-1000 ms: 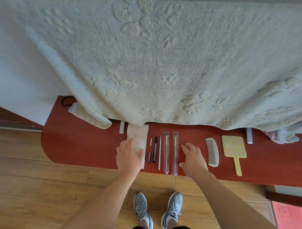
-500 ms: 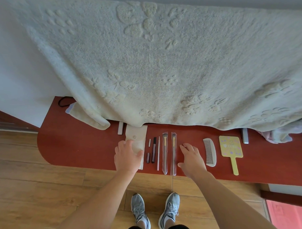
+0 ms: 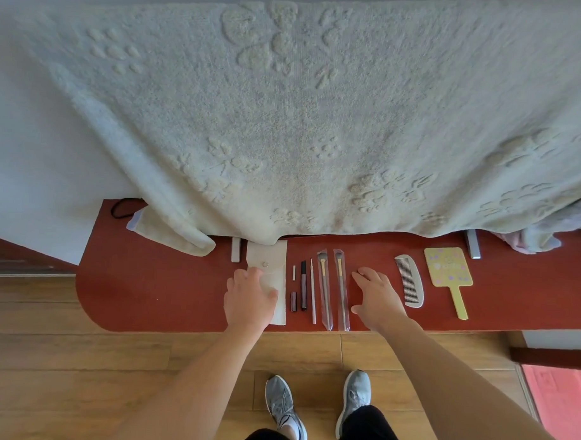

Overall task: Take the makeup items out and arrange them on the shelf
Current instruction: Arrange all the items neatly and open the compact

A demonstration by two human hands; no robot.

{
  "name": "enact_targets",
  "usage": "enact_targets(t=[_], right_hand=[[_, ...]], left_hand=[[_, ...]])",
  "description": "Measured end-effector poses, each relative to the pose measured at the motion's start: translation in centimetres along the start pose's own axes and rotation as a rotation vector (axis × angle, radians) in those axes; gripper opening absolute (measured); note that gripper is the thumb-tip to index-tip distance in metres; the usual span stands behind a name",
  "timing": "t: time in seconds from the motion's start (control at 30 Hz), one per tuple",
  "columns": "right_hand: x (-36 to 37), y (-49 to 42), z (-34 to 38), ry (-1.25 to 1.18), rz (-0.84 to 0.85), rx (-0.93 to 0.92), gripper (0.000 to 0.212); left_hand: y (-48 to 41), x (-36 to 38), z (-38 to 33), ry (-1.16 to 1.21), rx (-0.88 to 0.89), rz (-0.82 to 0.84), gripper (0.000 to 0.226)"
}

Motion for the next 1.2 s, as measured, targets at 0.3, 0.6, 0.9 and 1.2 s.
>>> enact_targets(t=[0.3, 0.6, 0.9, 1.2], right_hand=[[-0.6, 0.0, 0.3, 0.003, -0.015, -0.046, 0.073], [-3.8, 0.5, -1.6, -0.121, -0.072, -0.097, 0.072], [-5.4, 2.5, -9.2, -0.156, -0.125, 0.016, 0.062], [-5.1, 4.3, -17.9, -0.167, -0.117, 0.164, 0.056]], left_hand=[[-0.3, -0.4, -0.9, -0.036, -0.072, 0.042, 0.041], [1.6, -0.8, -5.6, 0.03, -0.011, -0.066, 0.052], [4.5, 2.9, -13.3, 0.123, 0.16, -0.021, 0.054], [7.5, 9.2, -20.9, 0.171, 0.248, 0.174, 0.063]])
Point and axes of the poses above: each hand's wrist, its own y-axis away from the middle knuckle, its own x-axis out of the palm, z = x × y, the point moved 7 cm from there along -y, towards the middle knuckle, and after that the axes turned 10 degrees about y, right-handed, at the moved point
